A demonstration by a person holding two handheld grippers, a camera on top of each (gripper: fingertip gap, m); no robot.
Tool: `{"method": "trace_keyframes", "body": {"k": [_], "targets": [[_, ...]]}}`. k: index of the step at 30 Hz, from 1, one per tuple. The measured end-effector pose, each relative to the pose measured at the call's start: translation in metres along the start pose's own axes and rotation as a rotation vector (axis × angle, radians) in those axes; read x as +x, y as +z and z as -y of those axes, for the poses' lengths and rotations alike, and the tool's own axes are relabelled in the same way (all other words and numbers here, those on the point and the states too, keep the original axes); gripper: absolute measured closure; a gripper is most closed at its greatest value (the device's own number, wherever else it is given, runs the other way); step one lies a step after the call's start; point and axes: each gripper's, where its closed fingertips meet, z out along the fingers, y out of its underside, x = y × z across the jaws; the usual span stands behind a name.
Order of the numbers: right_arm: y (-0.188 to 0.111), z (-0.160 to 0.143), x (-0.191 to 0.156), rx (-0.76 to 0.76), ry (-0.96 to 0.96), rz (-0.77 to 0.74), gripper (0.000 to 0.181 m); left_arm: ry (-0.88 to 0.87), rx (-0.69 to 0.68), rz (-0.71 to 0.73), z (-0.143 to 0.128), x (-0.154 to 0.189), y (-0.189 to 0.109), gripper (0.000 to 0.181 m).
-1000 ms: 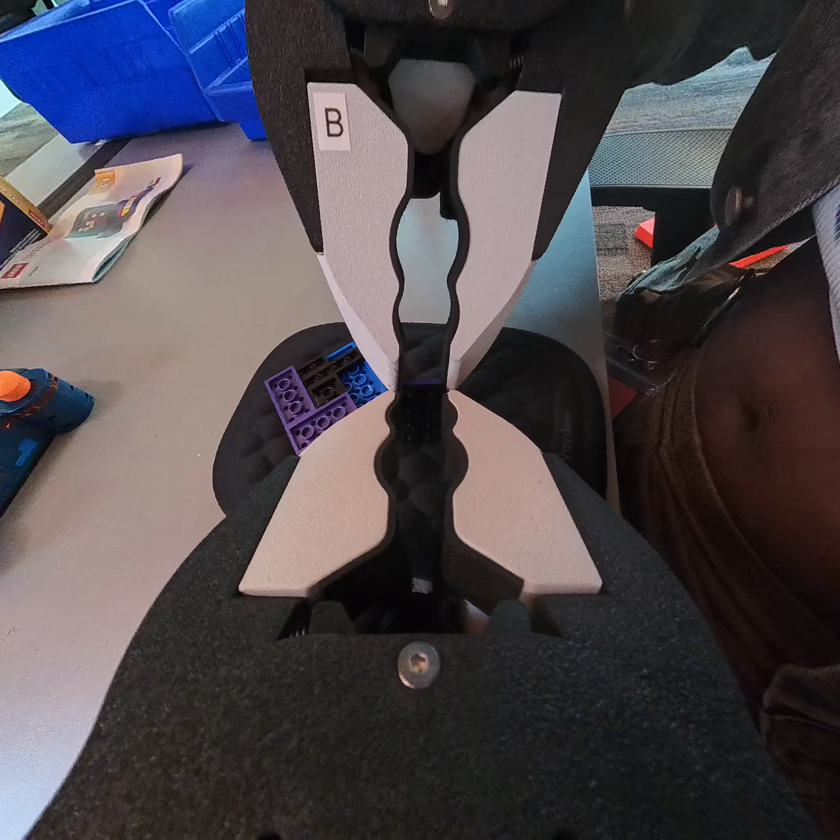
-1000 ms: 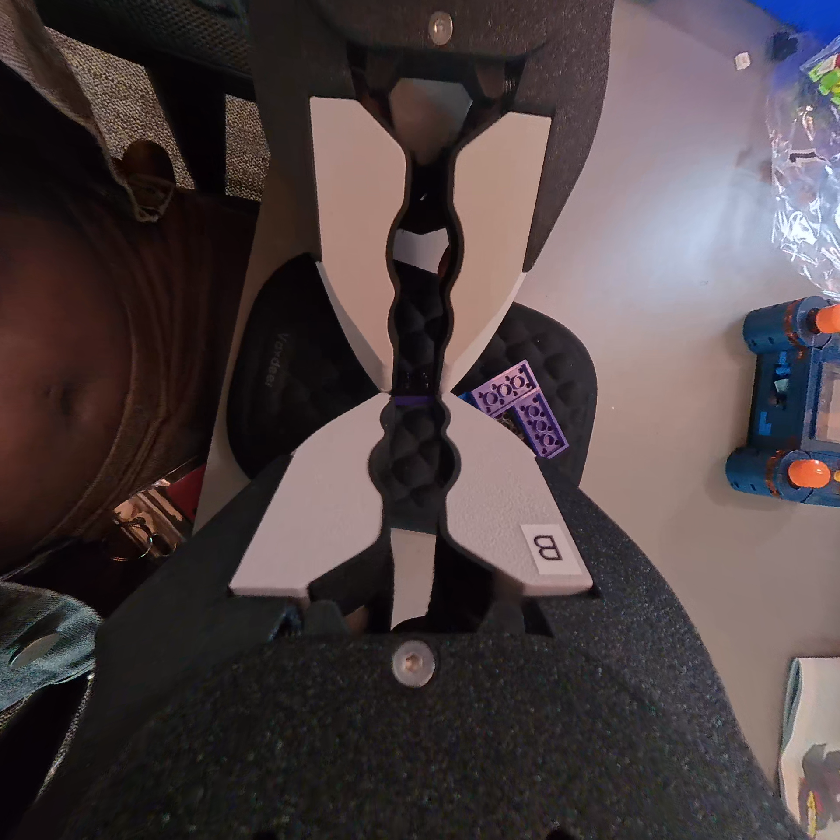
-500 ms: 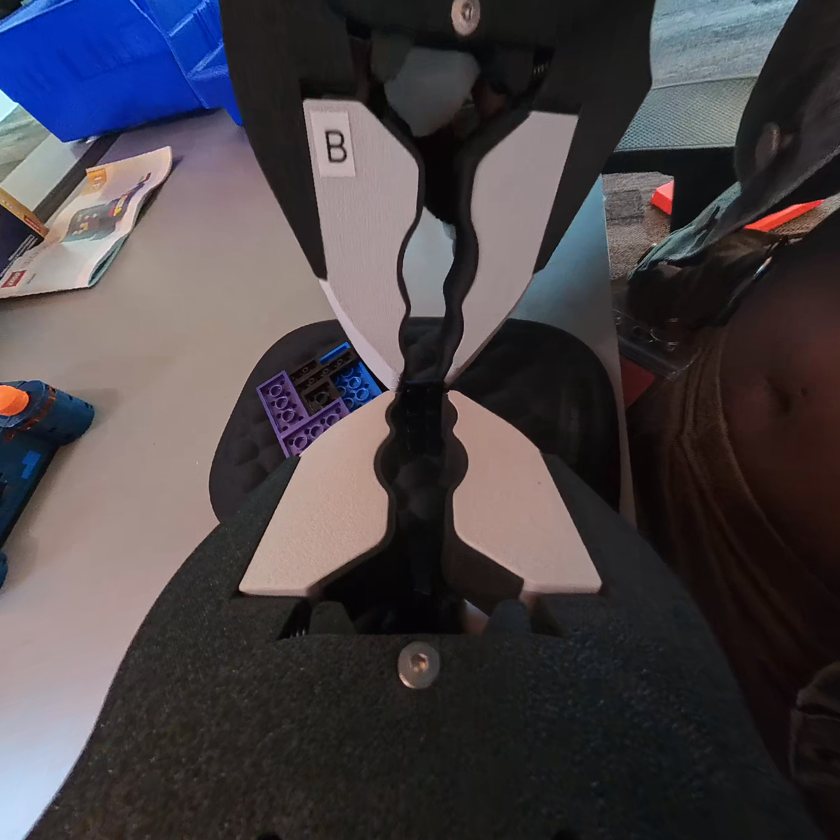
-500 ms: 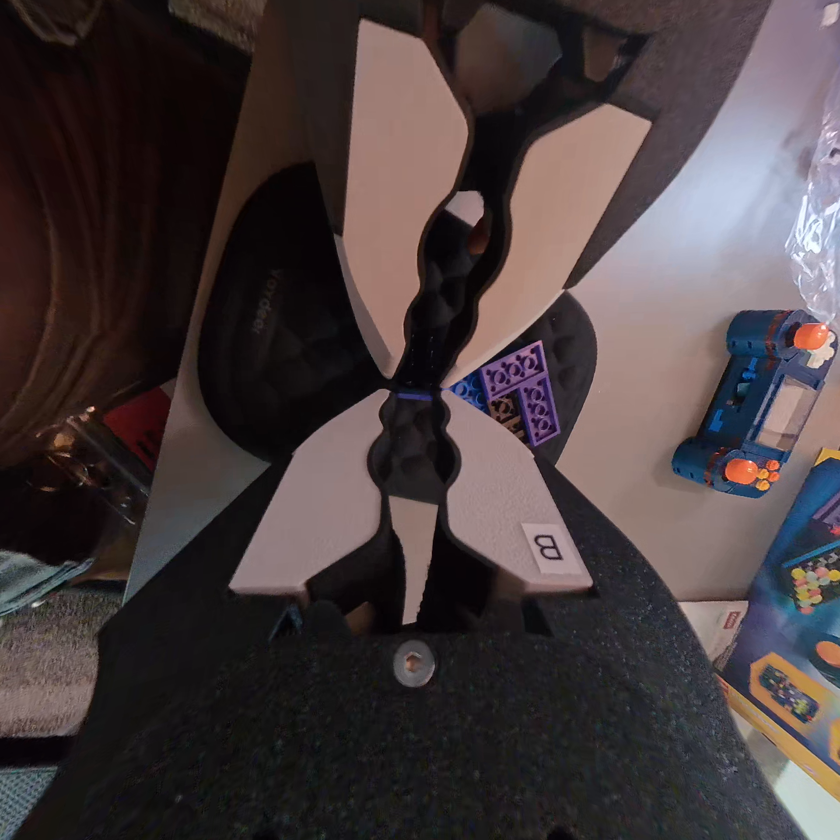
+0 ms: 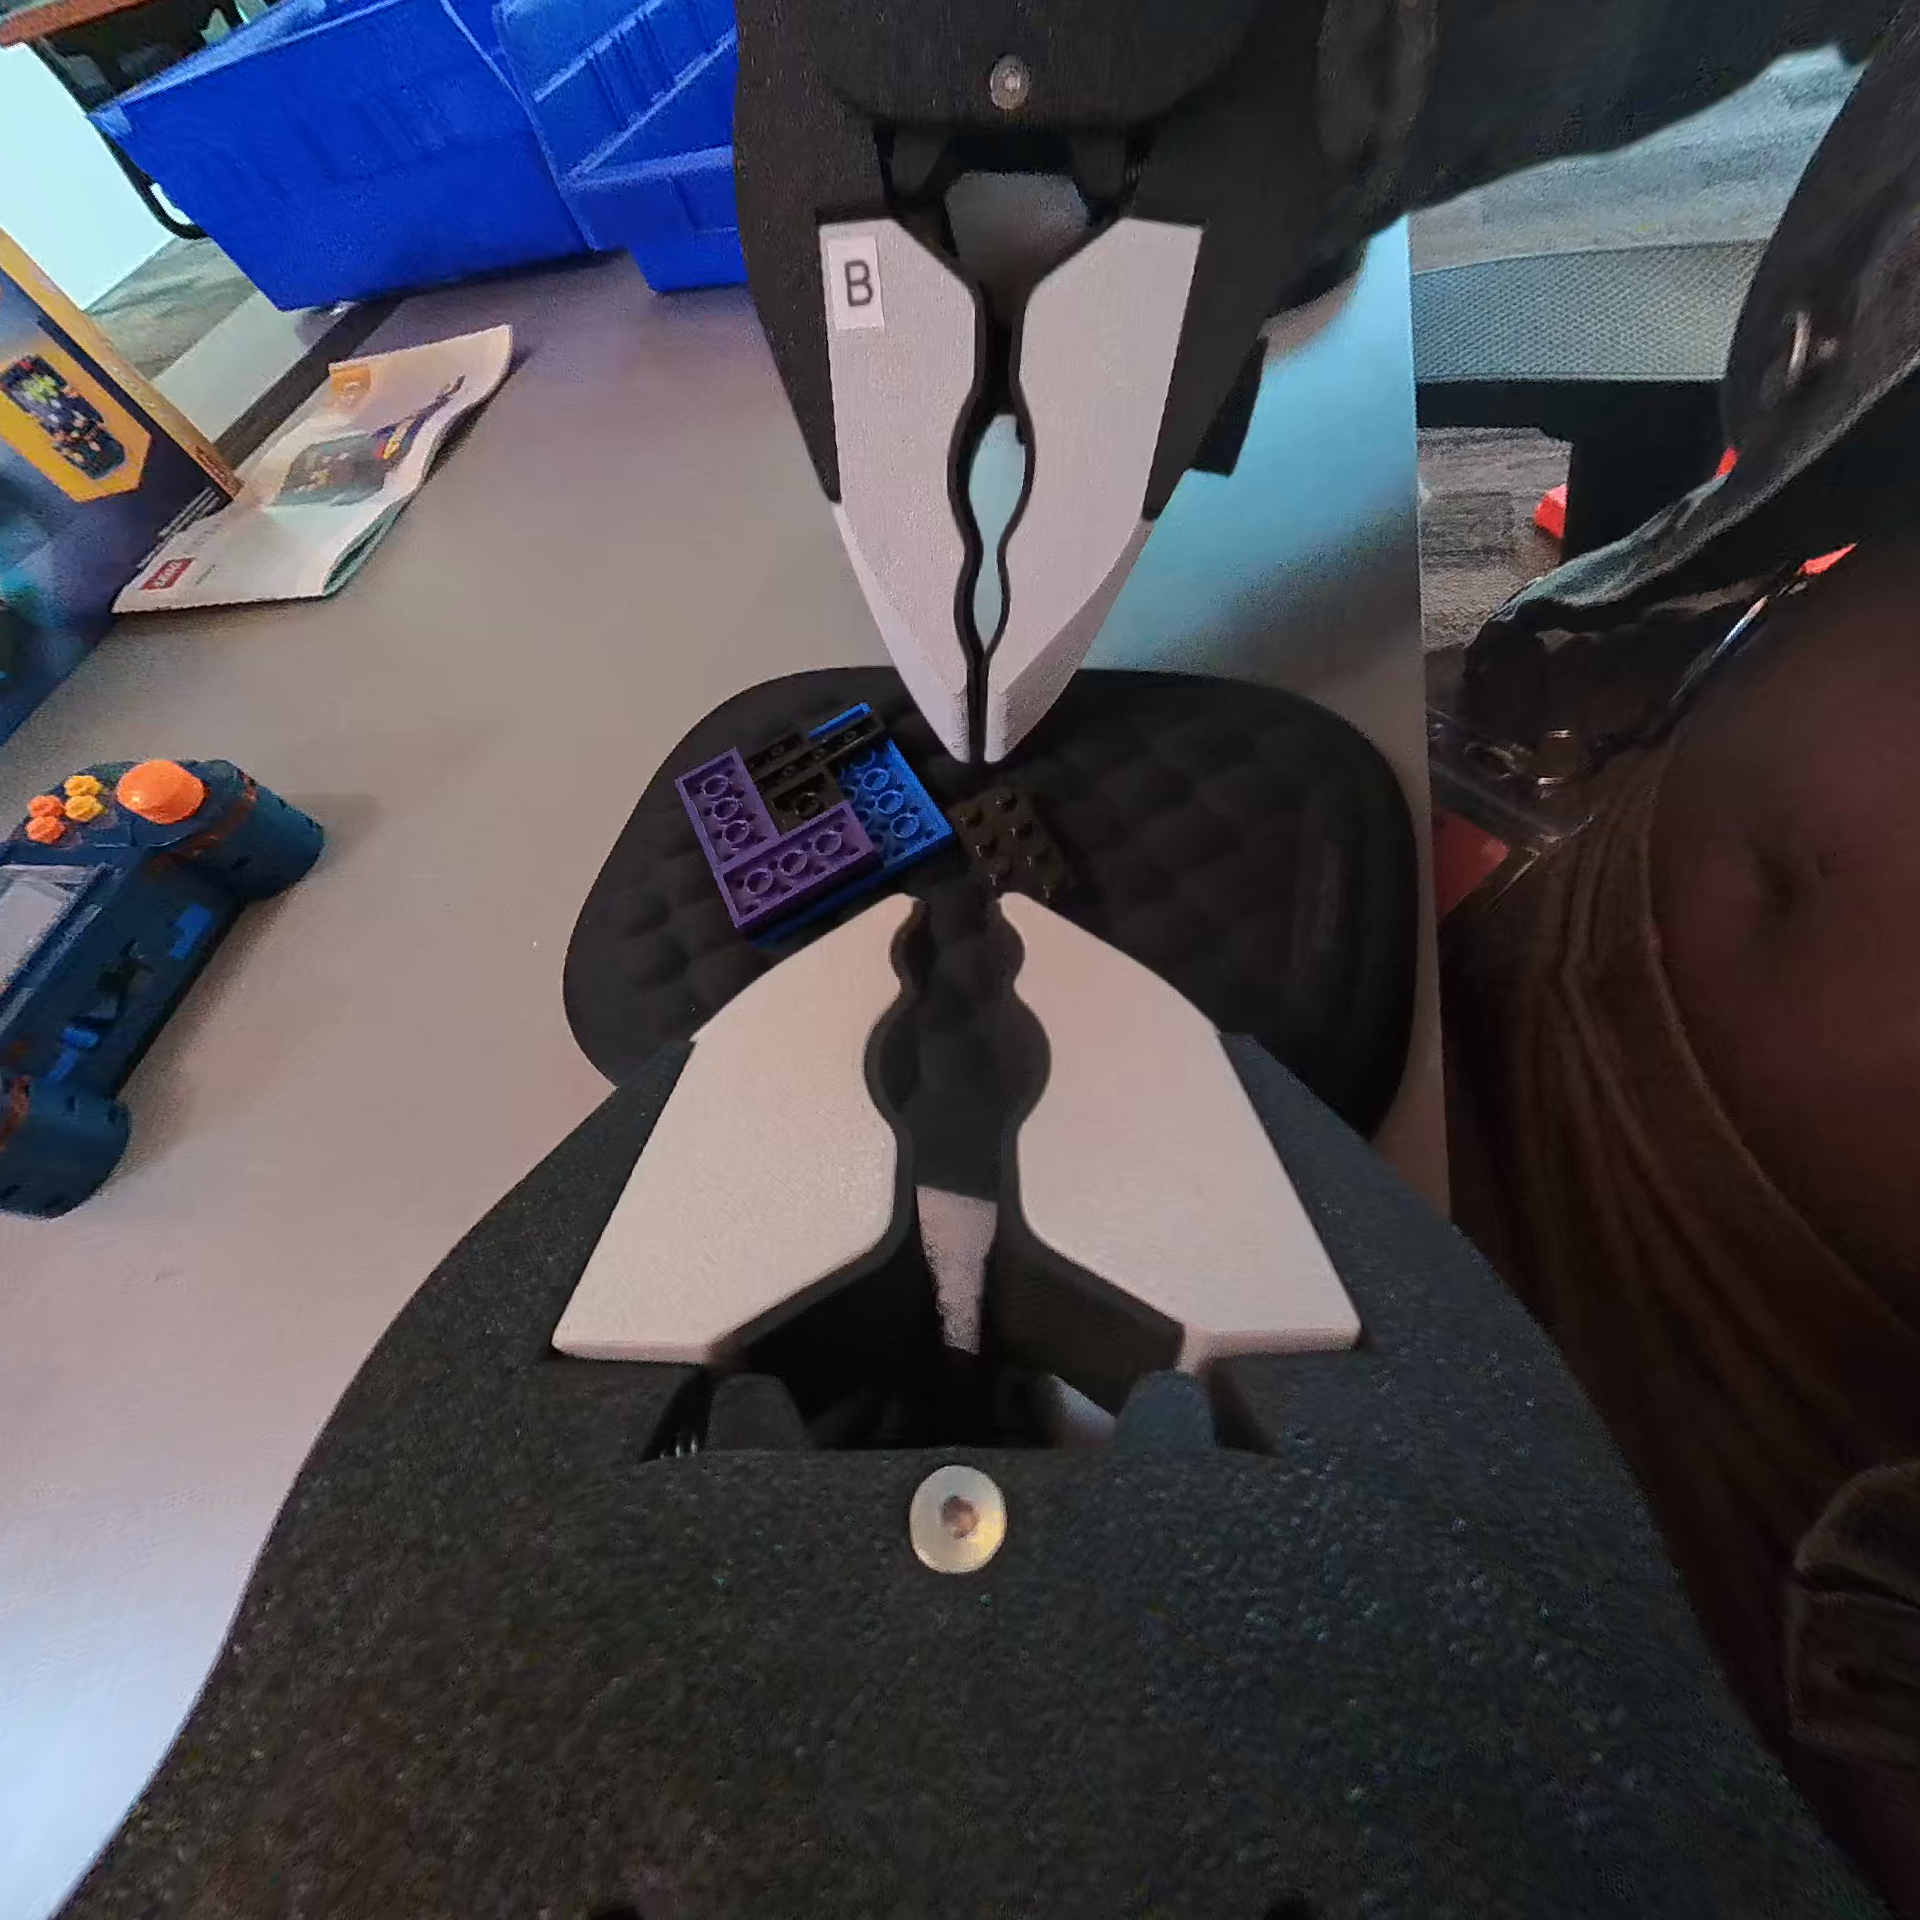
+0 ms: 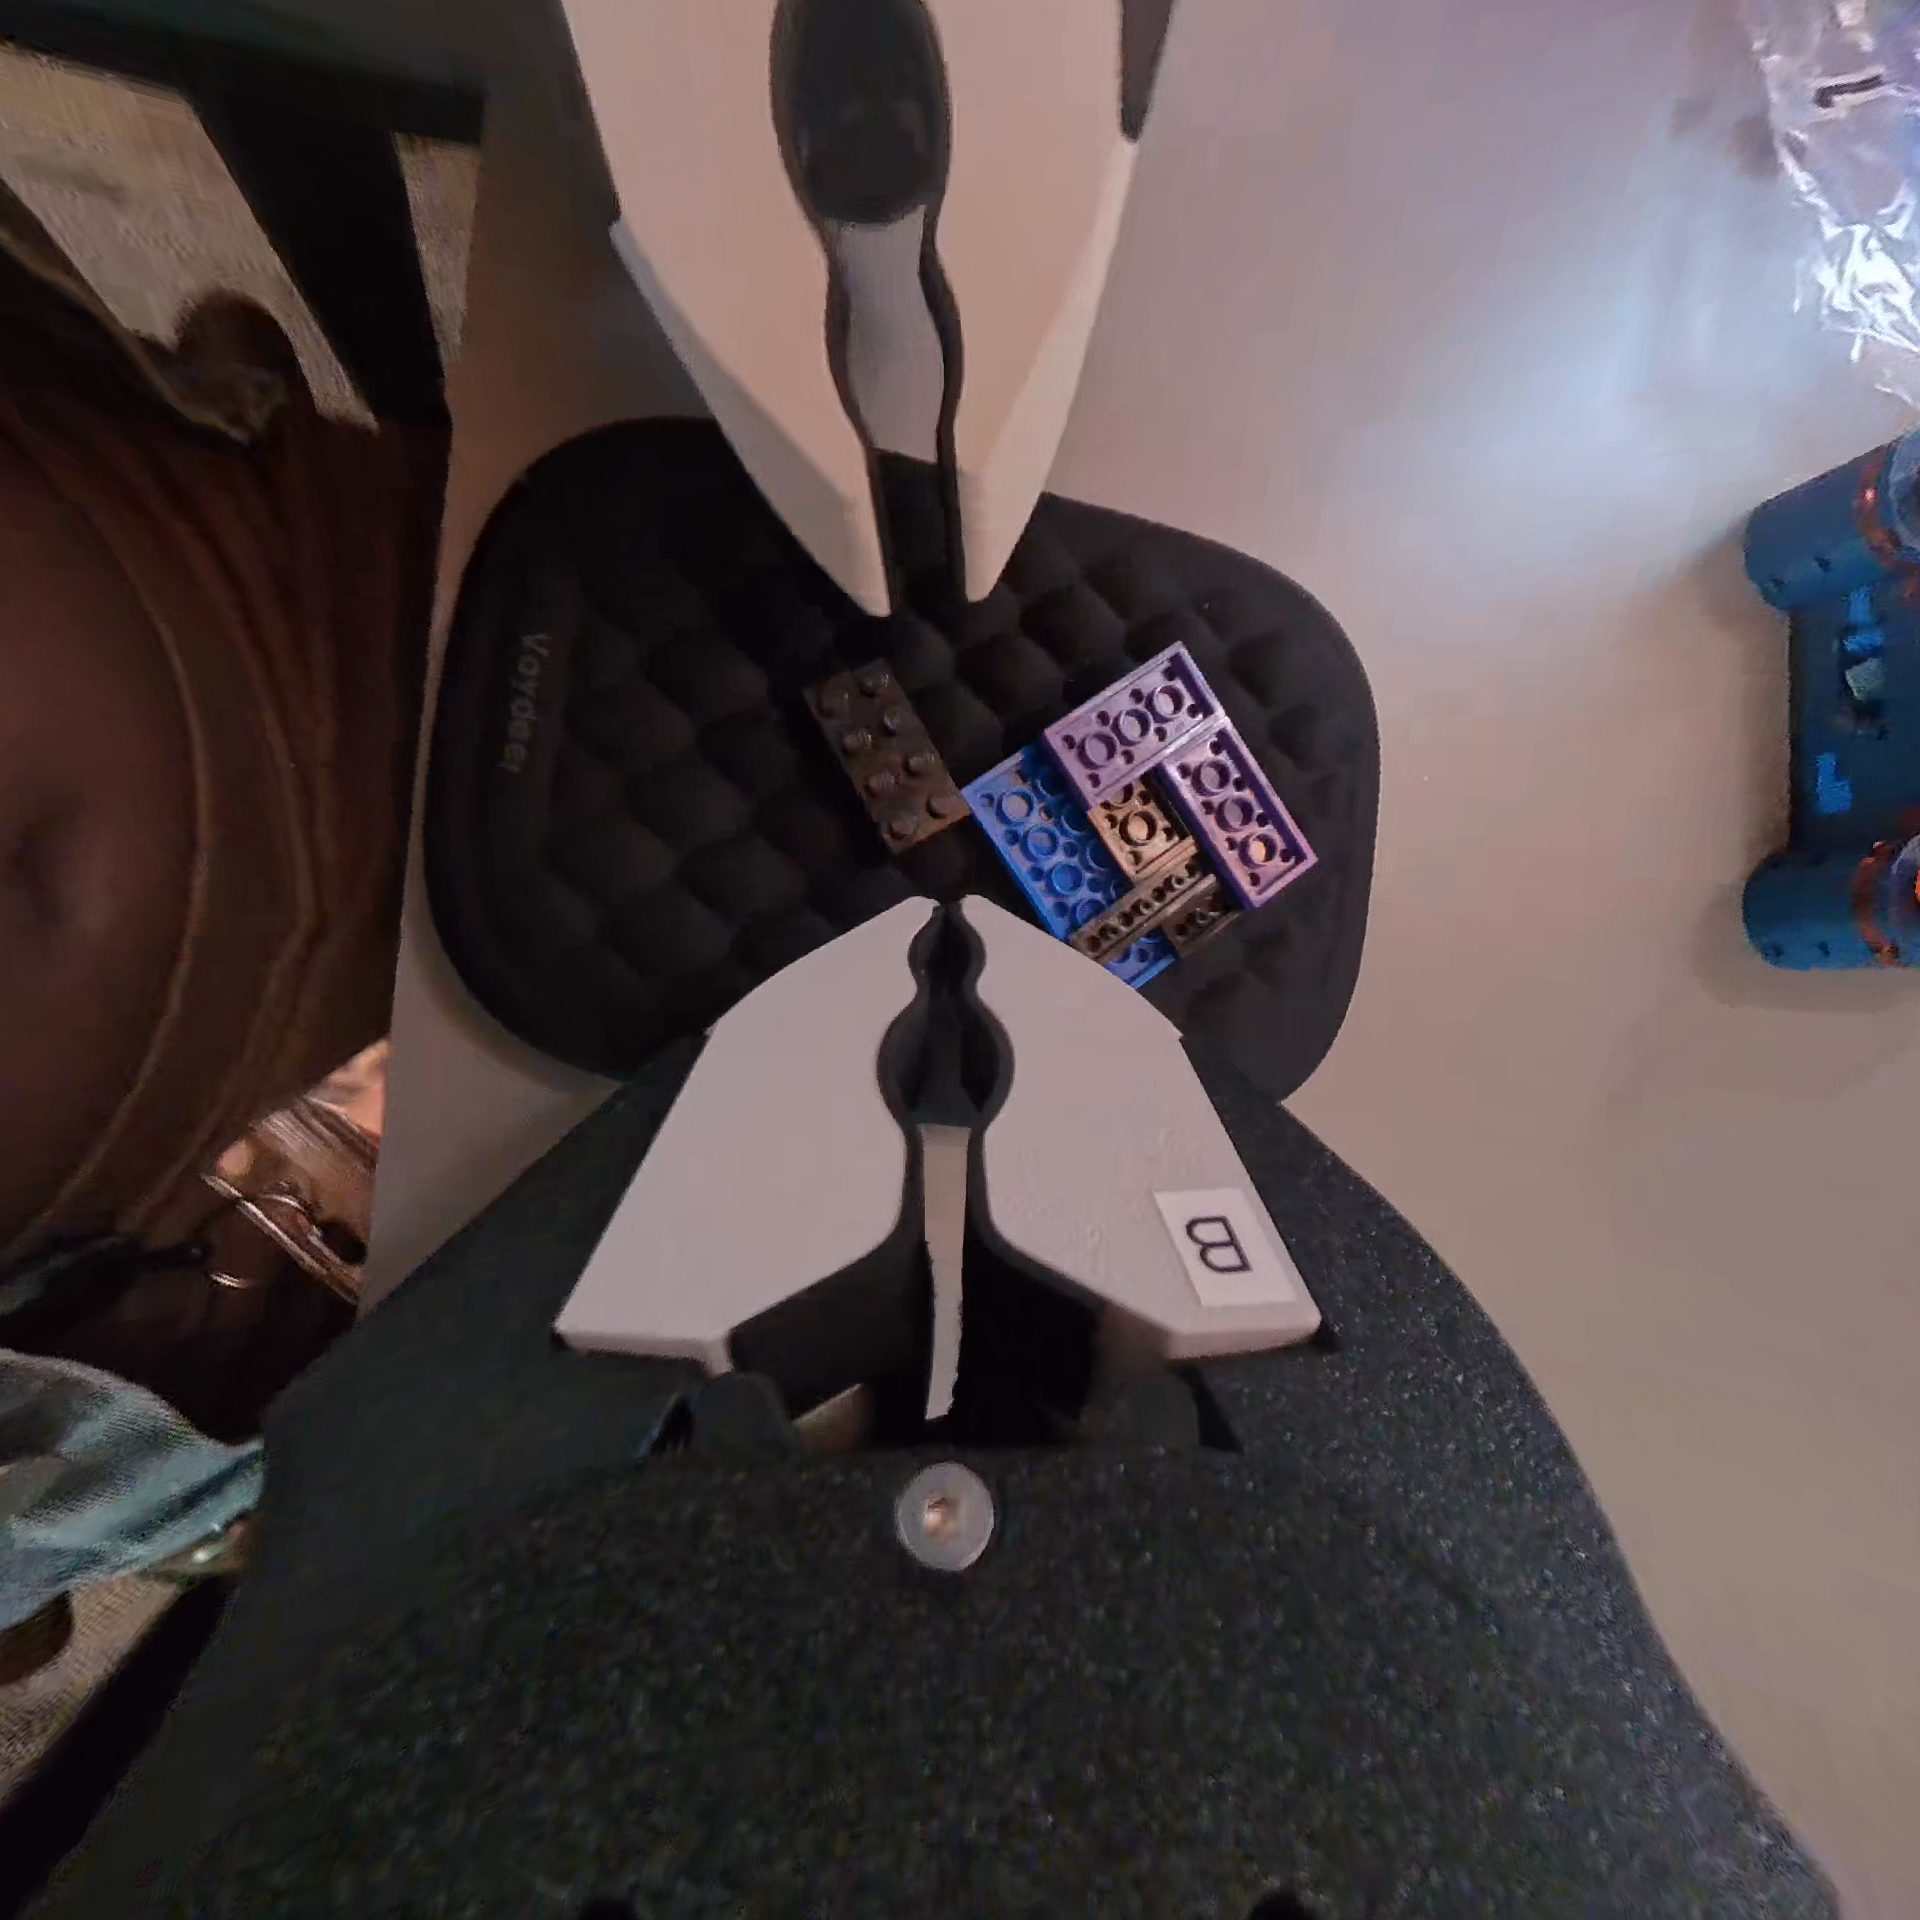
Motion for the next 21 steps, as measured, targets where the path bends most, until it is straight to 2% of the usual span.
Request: {"method": "trace_keyframes", "body": {"k": [2, 4, 7, 9, 11, 12, 14, 16, 19, 21], "targets": [[-0.005, 0.005, -0.005, 0.091, 0.068, 0.042, 0.172, -0.035, -0.003, 0.004, 0.005, 0.000, 0.001, 0.163], [-0.008, 0.005, -0.009, 0.159, 0.122, 0.095, 0.169, -0.078, -0.056, -0.005, 0.008, 0.004, 0.005, 0.146], [-0.009, 0.002, -0.006, 0.218, 0.159, 0.082, 0.169, -0.126, -0.197, 0.022, 0.004, 0.006, 0.019, 0.145], [-0.010, 0.003, -0.007, 0.243, 0.160, 0.068, 0.169, -0.148, -0.285, 0.043, -0.003, 0.005, 0.026, 0.153], [-0.010, 0.003, -0.008, 0.250, 0.151, 0.056, 0.168, -0.177, -0.314, 0.022, -0.005, 0.009, 0.029, 0.165], [-0.009, 0.003, -0.008, 0.255, 0.156, 0.052, 0.168, -0.183, -0.309, 0.022, -0.004, 0.009, 0.028, 0.165], [-0.010, 0.006, -0.011, 0.292, 0.197, 0.079, 0.165, -0.225, -0.201, 0.022, 0.008, 0.008, 0.023, 0.165], [-0.014, 0.013, -0.012, 0.384, 0.258, 0.117, 0.159, -0.316, 0.022, -0.036, 0.030, 0.007, 0.013, 0.164], [-0.039, 0.044, -0.009, 0.685, 0.335, 0.177, 0.152, -0.408, 0.435, -0.102, 0.071, 0.001, -0.019, 0.165], [-0.065, 0.067, -0.002, 0.922, 0.390, 0.202, 0.153, -0.434, 0.539, -0.078, 0.079, -0.005, -0.031, 0.165]]}}
